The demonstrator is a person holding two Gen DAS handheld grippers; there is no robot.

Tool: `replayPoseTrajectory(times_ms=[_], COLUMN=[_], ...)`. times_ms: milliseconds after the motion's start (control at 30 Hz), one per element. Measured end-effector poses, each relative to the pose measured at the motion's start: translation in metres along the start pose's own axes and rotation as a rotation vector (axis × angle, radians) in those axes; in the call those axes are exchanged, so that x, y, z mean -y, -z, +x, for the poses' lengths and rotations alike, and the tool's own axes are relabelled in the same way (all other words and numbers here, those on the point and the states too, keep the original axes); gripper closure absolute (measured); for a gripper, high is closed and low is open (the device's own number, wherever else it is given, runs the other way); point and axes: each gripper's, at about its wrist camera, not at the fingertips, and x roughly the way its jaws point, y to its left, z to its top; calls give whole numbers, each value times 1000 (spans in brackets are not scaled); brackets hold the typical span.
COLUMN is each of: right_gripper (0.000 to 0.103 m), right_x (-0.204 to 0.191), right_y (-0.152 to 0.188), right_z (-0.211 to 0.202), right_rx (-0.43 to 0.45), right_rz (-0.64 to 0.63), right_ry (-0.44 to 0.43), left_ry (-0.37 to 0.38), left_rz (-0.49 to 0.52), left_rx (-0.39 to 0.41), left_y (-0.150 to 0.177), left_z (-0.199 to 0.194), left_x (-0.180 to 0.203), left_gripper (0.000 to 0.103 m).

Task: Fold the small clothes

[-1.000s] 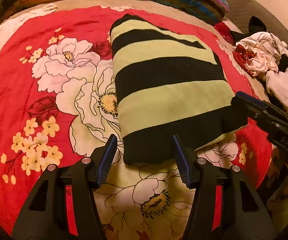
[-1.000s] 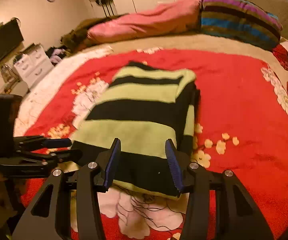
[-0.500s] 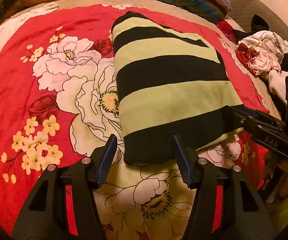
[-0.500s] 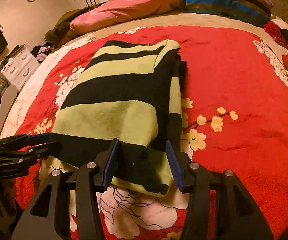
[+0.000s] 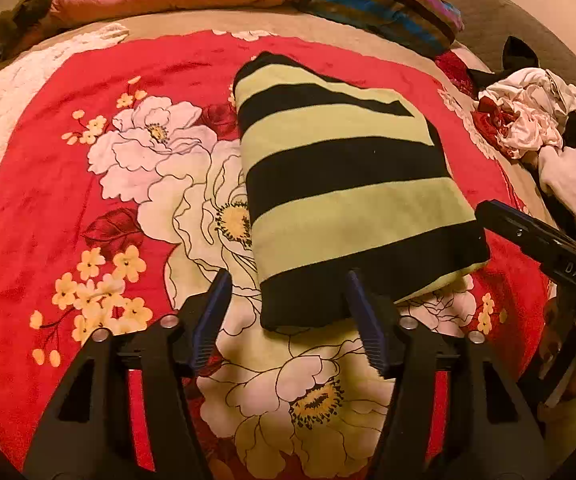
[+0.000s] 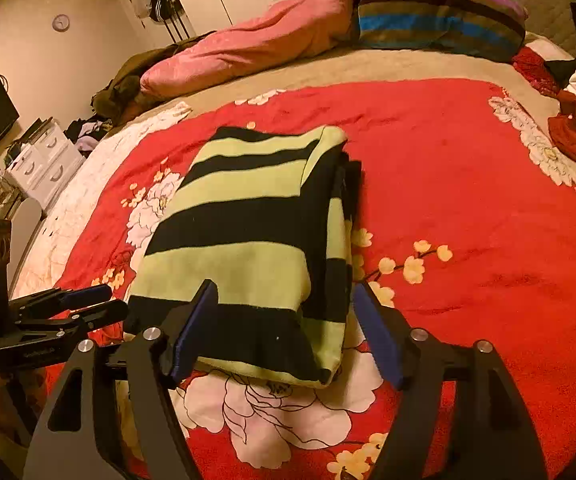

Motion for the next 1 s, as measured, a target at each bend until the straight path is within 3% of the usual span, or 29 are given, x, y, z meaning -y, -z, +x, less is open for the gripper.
replayPoseTrajectory(times_ms=[233, 300, 500, 767, 1000], right_gripper=[19, 16, 8, 7, 7], right_x=[3, 5, 15, 23, 30], right_y=[-7, -9, -15, -22, -34], right_z=[-16, -19, -22, -9, 10], right_rx=[44, 56, 73, 37, 9], right_rz=[12, 21, 57, 75, 106], right_ry=[7, 10, 16, 24, -22], left_ry=[-23, -30, -36, -27, -16], left_rz=[8, 7, -7, -78, -103], left_rx=[27, 32, 53, 40, 19], left_y=[-2, -3, -7, -14, -26], left_z=[-12, -14, -21, -12, 3], left_x=[1, 2, 0, -18, -24], left_gripper=[36, 26, 10, 10, 10])
